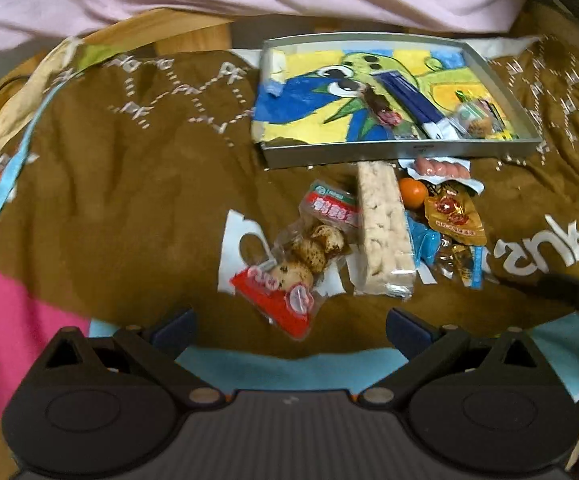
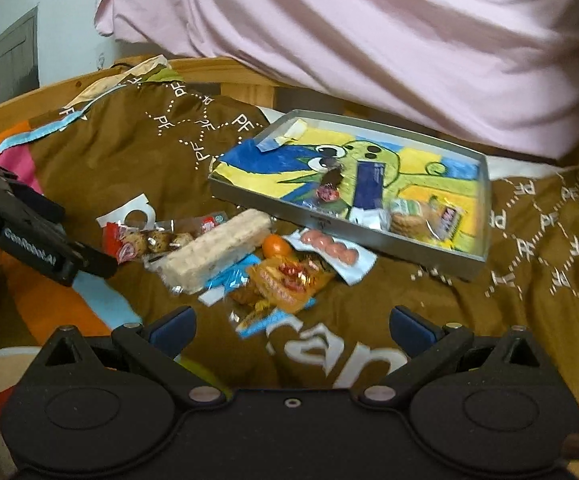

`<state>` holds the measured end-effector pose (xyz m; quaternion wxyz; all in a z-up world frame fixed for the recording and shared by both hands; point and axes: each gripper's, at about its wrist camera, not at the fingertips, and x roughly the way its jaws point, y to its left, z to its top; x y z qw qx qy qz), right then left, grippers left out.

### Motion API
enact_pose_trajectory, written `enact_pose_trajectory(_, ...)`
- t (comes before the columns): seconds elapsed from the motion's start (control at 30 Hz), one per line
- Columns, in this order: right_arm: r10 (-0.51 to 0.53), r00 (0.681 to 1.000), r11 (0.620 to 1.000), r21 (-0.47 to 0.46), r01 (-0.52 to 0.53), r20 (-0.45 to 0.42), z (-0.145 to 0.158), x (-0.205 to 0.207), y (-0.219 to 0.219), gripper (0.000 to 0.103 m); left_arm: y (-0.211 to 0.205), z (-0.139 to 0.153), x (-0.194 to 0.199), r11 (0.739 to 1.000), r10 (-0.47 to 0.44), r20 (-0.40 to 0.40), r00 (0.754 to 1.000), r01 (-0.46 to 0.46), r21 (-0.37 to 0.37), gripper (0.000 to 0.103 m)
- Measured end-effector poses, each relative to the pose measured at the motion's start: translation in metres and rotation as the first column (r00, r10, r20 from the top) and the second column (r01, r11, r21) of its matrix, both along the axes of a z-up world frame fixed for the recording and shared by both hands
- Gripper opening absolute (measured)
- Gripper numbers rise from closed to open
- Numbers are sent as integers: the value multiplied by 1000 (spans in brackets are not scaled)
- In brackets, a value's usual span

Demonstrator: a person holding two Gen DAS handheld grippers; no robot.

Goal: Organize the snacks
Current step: 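Lower the left tool toward the quail egg pack while the right tool approaches the white rice cracker bar, then close the left tool on the quail egg pack while the right tool grasps the rice cracker bar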

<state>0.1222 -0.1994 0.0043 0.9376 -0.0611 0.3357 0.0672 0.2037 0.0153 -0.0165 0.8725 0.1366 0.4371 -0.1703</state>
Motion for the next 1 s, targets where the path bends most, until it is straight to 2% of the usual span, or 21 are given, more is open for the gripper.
enact_pose_trajectory(0.1, -17, 998, 995, 98, 23, -58, 1, 26, -5, 102, -4, 0, 2, 997, -65, 51, 997, 63, 40, 103)
enact_pose_trajectory(0.2, -34, 991, 973, 220, 62, -129, -1, 57, -9, 102, -9, -1, 1, 991, -117, 115, 986, 108, 82, 103)
enact_pose_trajectory(0.33, -27, 978, 960, 268, 83, -205, -4, 97, 2, 102, -18, -8, 1, 973, -187, 157, 970, 161, 164, 103)
enact_pose_trajectory(0.47, 14, 960, 946, 315, 78, -279, -9, 127, 18, 99, -20, -15, 0, 962, -213, 127, 969, 186, 200, 103)
enact_pose_trajectory(0.53, -3, 942, 937, 327, 119, -335, -16, 141, 25, 87, -21, -16, -1, 960, -218, 124, 968, 190, 207, 102)
enact_pose_trajectory(0.73, -55, 898, 927, 311, 208, -436, -41, 168, 45, 71, -15, -16, 2, 969, -191, 125, 974, 167, 181, 101)
enact_pose_trajectory(0.87, -44, 908, 953, 255, 163, -416, -50, 171, 56, 71, -15, -19, 6, 967, -192, 125, 973, 166, 193, 101)
enact_pose_trajectory(0.93, -29, 919, 972, 203, 117, -394, -52, 167, 60, 59, -16, -21, 6, 966, -198, 118, 973, 173, 195, 101)
enact_pose_trajectory(1.0, -2, 924, 973, 214, 91, -382, -50, 162, 53, 55, -16, -21, 5, 964, -204, 112, 973, 180, 194, 101)
